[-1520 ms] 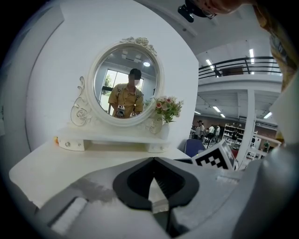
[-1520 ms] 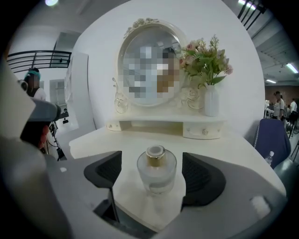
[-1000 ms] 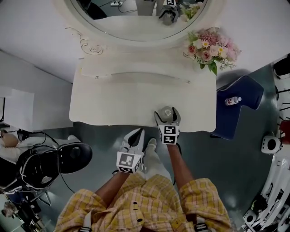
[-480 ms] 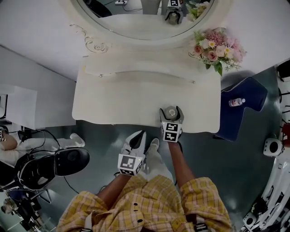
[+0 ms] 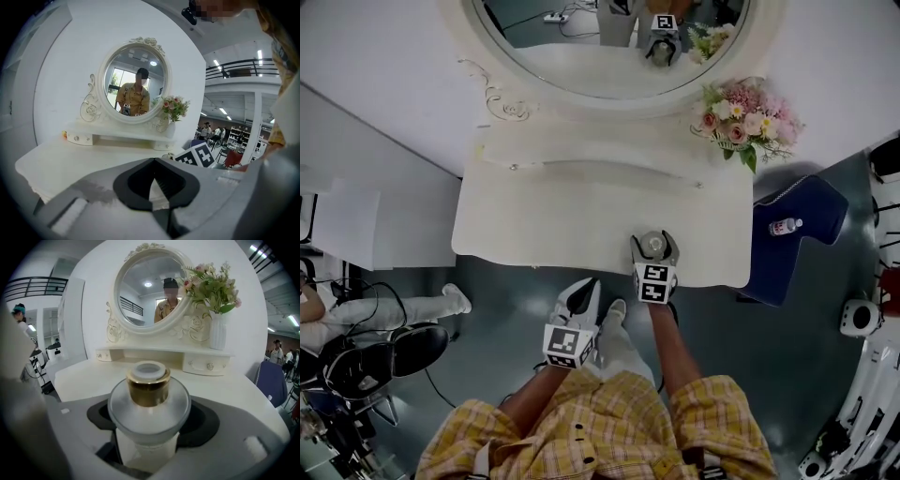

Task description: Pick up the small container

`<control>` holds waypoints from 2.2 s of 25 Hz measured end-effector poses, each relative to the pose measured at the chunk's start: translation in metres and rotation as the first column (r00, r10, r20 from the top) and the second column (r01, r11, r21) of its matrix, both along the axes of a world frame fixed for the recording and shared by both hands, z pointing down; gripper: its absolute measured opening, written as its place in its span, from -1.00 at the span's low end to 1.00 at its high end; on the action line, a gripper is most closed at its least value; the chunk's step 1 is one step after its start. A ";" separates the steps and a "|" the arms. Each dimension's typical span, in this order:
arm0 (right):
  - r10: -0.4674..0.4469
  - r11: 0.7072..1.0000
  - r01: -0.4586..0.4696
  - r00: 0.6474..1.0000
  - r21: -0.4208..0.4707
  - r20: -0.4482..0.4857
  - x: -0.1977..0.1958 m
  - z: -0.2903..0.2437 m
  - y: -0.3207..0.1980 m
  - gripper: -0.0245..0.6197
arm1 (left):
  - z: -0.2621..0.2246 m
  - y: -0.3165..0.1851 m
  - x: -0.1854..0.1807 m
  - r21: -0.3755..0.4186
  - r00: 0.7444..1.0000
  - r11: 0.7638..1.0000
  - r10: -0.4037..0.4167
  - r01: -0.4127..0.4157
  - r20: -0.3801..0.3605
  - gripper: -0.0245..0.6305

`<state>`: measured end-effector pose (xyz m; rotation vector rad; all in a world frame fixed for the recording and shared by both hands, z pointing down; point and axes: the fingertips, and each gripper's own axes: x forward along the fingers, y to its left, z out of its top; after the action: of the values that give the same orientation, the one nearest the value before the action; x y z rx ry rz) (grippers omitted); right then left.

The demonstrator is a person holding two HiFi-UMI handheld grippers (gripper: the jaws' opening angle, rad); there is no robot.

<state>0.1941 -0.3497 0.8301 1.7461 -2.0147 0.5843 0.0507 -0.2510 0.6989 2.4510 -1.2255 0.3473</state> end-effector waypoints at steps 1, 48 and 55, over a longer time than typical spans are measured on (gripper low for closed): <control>0.003 1.000 -0.003 1.000 -0.001 0.003 0.001 -0.002 0.000 0.13 | -0.002 -0.002 0.000 0.005 1.000 1.000 -0.002 0.002 0.000 -0.93; -0.017 0.959 -0.016 0.993 0.284 0.113 -0.050 -0.243 0.082 0.13 | -0.130 -0.008 -0.031 0.234 0.997 0.972 0.037 -0.021 -0.068 -0.93; -0.019 0.947 -0.021 0.992 0.320 0.122 -0.055 -0.259 0.098 0.13 | -0.131 0.002 -0.035 0.244 0.996 0.969 0.052 -0.035 -0.066 -0.93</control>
<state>0.1387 -0.2516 0.5715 1.9348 -2.3016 0.3877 0.0154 -0.2488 0.5674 2.6739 -1.2500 0.1250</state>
